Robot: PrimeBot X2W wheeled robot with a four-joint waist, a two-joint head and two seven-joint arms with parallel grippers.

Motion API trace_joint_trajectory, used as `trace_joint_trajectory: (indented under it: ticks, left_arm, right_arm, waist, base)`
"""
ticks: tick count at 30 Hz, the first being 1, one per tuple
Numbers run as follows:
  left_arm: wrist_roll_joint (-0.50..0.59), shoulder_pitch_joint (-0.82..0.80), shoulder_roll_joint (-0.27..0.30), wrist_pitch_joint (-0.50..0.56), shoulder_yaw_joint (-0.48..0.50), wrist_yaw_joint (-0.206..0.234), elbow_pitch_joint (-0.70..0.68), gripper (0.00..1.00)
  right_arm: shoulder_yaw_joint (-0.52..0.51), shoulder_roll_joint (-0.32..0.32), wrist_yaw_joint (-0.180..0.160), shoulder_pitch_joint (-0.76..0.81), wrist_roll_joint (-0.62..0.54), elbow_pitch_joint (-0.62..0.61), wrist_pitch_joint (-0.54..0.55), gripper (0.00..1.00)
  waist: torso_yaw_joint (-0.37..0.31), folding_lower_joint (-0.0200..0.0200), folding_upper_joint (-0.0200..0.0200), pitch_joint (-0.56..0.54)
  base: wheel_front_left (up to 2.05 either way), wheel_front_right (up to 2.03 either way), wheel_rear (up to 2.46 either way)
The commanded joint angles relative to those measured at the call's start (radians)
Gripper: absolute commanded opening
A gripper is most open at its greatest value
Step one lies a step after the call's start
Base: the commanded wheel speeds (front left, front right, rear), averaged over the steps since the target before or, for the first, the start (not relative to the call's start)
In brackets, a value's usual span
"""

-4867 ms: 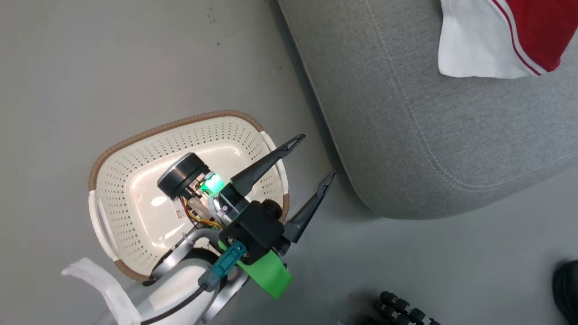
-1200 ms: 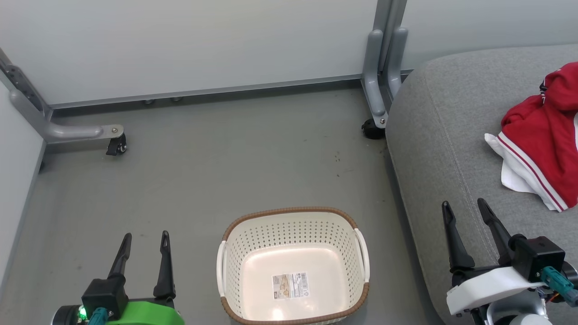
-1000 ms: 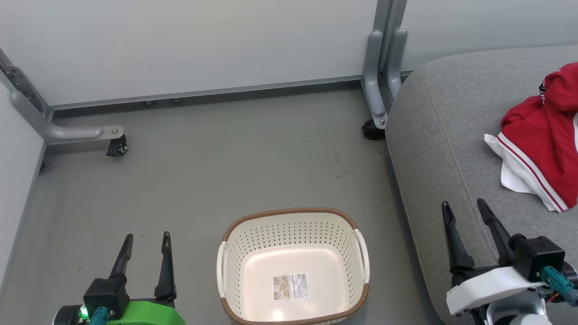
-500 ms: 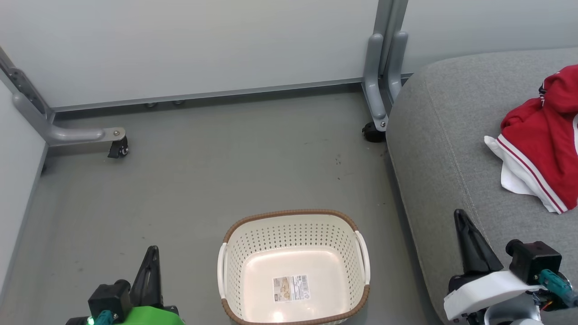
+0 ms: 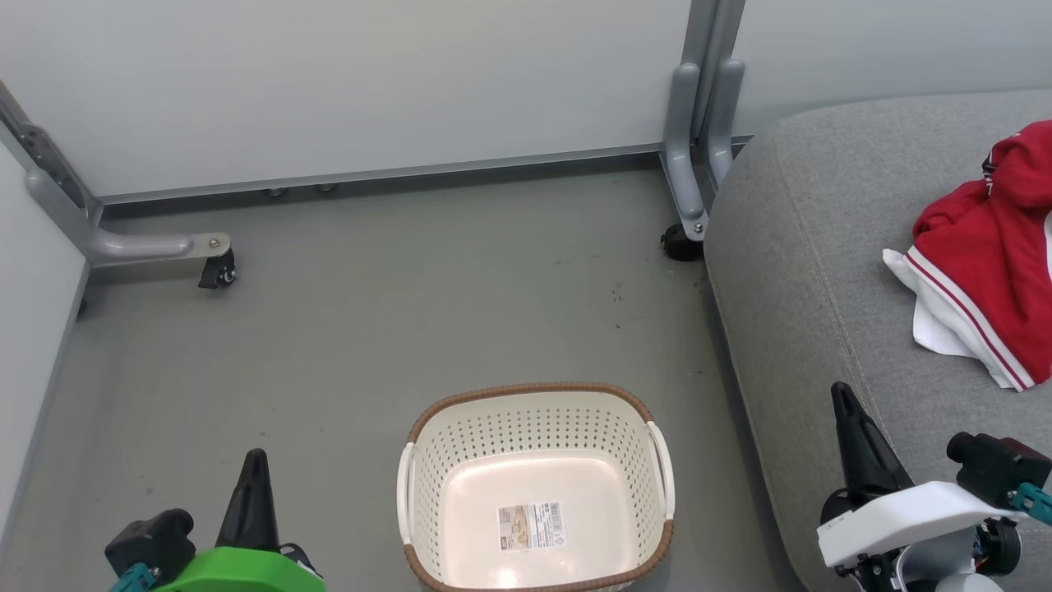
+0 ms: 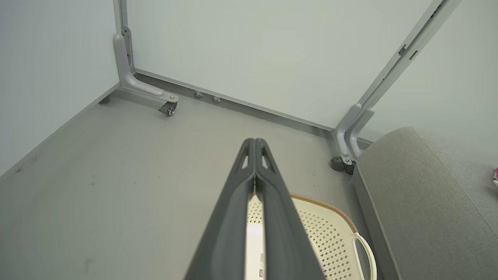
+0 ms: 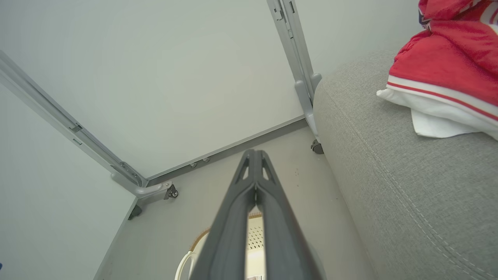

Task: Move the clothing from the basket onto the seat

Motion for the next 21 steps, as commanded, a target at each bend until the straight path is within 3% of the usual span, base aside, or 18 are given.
trace_joint_trajectory:
  ticks: [1,21]
  left_arm:
    - [-0.046,-0.035,0.004,0.009,0.007,-0.005,-0.019,0.00]
    - [-0.347,-0.064,0.003,0.085,0.036,-0.018,-0.026,0.00]
  right_arm:
    - [0.000,-0.011,0.000,-0.027,0.047,-0.004,0.003,0.00]
    - [-0.007,-0.023,0.000,-0.071,0.358,0.055,0.033,0.00]
  waist:
    - [0.000,0.0000,0.0000,0.000]
    - [0.004,0.0000,0.0000,-0.004]
  base:
    - [0.00,0.00,0.00]
    - [0.00,0.00,0.00]
